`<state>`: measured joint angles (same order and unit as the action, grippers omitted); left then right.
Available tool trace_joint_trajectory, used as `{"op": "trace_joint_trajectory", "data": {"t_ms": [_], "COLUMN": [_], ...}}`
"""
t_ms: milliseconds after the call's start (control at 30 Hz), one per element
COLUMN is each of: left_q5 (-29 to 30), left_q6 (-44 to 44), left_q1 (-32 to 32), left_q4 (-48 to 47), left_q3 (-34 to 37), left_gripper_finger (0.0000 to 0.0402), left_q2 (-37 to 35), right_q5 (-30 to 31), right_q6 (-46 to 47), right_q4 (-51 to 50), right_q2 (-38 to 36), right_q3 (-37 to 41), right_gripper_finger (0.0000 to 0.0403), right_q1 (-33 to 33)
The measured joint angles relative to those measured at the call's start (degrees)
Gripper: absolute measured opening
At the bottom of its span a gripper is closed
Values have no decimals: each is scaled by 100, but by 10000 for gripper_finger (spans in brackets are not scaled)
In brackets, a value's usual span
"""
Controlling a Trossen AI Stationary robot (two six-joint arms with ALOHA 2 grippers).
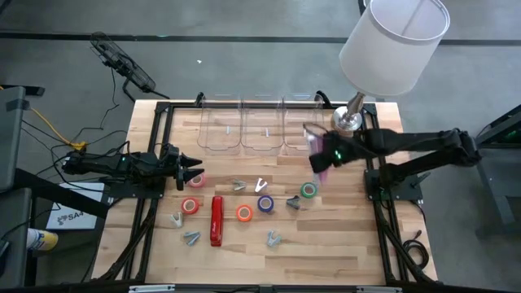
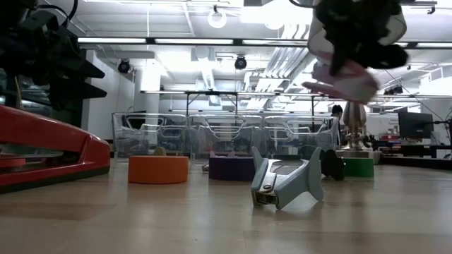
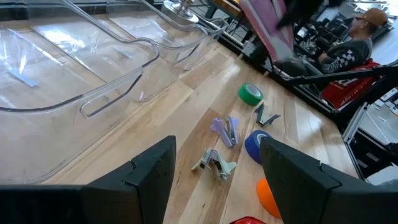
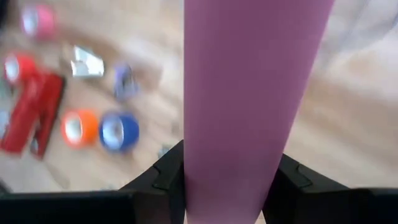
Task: Pick and place Stapler, Stapler remover, tape
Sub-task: Put the pink stapler into the right transparent bin
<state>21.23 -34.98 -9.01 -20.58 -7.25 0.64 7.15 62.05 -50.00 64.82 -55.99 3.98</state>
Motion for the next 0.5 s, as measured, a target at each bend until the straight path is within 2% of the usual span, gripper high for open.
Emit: {"op": "trace_joint_trajectory", "data": {"t_ms": [233, 333, 500], "left_q5": [0, 0, 0], "left_q6": [2, 0, 2], "left_q1": [-1, -1, 0], "left_q4": [0, 0, 0], "left_q3": [-2, 0, -1], "left_gripper_finger": [230, 230, 230], "left_q2": [-2, -2, -2], "right_q5": [1016, 1167, 1080], "right_q6": [-1216, -1576, -1620], "right_q4": [488, 816, 1087], "right_q2": [702, 1084, 1701], "right_q3": [-605, -853, -1207], "right_gripper_finger": [134, 134, 134], "right_q1": [793, 1073, 1523]}}
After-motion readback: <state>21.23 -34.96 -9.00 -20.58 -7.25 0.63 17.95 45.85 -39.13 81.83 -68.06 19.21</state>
